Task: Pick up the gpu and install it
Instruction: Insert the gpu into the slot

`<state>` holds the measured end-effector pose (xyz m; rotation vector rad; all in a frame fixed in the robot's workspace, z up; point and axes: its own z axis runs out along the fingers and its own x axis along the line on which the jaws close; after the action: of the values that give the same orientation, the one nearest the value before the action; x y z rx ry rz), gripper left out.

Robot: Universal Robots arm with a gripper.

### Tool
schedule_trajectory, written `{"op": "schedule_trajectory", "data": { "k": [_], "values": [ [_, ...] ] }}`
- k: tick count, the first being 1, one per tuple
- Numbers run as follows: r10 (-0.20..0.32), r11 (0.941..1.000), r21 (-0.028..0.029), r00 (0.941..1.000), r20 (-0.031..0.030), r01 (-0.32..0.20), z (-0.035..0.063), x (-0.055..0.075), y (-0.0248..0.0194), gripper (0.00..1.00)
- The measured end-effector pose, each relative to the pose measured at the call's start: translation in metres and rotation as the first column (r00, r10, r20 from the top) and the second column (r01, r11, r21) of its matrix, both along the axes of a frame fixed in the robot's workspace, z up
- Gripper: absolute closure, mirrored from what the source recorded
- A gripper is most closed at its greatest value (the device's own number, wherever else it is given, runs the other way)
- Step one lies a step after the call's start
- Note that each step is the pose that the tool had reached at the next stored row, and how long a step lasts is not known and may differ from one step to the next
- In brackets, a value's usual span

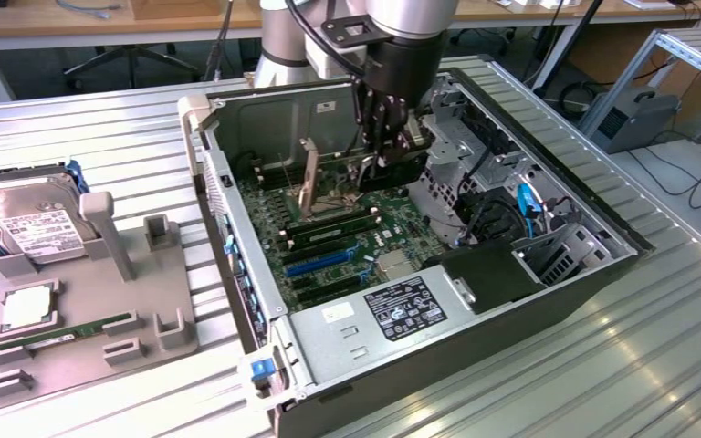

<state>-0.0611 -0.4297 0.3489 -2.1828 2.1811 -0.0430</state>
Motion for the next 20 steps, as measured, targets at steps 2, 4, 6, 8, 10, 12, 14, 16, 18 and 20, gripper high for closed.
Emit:
{"op": "schedule_trajectory", "data": {
  "k": [2, 4, 6, 8, 10, 12, 14, 16, 18, 20],
  "values": [
    [0.000, 1.0000, 0.0001, 1.0000, 0.0001, 0.000, -0.0008, -0.0005, -0.0004, 0.73],
    [0.000, 1.0000, 0.0001, 1.0000, 0.0001, 0.000, -0.0024, -0.0017, -0.0013, 0.73],
    [0.000, 1.0000, 0.0001, 1.0000, 0.0001, 0.000, -0.0031, -0.0023, -0.0017, 0.73],
    [0.000, 1.0000, 0.0000, 1.0000, 0.0001, 0.000, -0.0038, -0.0030, -0.0022, 0.73],
    [0.000, 1.0000, 0.0001, 1.0000, 0.0001, 0.000, -0.0044, -0.0036, -0.0026, 0.73],
    [0.000, 1.0000, 0.0001, 1.0000, 0.0001, 0.000, -0.0054, -0.0047, -0.0032, 0.73],
    [0.000, 1.0000, 0.0001, 1.0000, 0.0001, 0.000, -0.0060, -0.0053, -0.0035, 0.73],
    [0.000, 1.0000, 0.0001, 1.0000, 0.0001, 0.000, -0.0065, -0.0058, -0.0038, 0.73],
    [0.000, 1.0000, 0.0001, 1.0000, 0.0001, 0.000, -0.0071, -0.0064, -0.0041, 0.73],
    [0.000, 1.0000, 0.0001, 1.0000, 0.0001, 0.000, -0.0076, -0.0069, -0.0043, 0.73]
  ]
}}
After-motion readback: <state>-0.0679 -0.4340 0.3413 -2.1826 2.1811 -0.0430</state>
